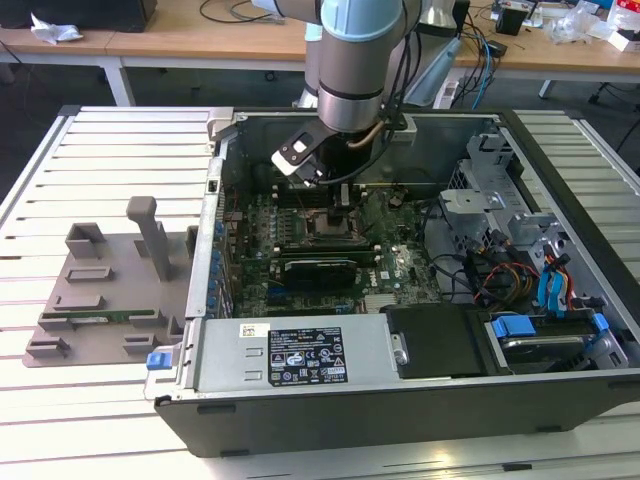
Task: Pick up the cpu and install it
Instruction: 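Place the cpu into insertion slot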
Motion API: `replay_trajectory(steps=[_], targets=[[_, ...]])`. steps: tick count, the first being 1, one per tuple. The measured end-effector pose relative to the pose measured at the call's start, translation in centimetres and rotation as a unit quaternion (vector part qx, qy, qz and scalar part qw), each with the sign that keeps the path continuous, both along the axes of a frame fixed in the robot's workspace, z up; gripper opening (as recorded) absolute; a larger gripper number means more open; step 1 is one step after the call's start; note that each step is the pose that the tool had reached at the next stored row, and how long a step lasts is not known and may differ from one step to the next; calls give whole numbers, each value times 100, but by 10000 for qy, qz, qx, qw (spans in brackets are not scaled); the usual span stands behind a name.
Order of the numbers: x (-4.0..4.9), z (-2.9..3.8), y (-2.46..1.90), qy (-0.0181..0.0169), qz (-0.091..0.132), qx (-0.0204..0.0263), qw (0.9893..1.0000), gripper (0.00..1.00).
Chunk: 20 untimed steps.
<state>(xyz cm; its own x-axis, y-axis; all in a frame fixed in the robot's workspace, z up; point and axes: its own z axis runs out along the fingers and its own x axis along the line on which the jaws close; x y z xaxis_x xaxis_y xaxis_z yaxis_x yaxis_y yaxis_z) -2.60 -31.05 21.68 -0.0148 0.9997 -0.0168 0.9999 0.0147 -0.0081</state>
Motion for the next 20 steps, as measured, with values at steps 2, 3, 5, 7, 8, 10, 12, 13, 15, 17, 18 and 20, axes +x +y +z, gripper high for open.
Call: replay_trajectory(steps=[2,3,5,7,8,10,12,13,15,17,18,20], targets=[[0,73,0,1,0,-1,10000,11],[0,88,0,1,0,-1,10000,11],[0,127,0,0,0,0,10000,11],[0,178,0,0,0,-1,10000,11],[0,203,0,0,0,-1,10000,11],[0,226,0,1,0,-1,10000,11],[0,269,0,0,0,-1,10000,11],[0,285,0,1,0,-1,10000,11],[0,302,0,0,0,-1,10000,11],[0,330,0,0,0,0,10000,11],[0,341,0,1,0,-1,10000,11],[0,369,0,0,0,-1,10000,11]])
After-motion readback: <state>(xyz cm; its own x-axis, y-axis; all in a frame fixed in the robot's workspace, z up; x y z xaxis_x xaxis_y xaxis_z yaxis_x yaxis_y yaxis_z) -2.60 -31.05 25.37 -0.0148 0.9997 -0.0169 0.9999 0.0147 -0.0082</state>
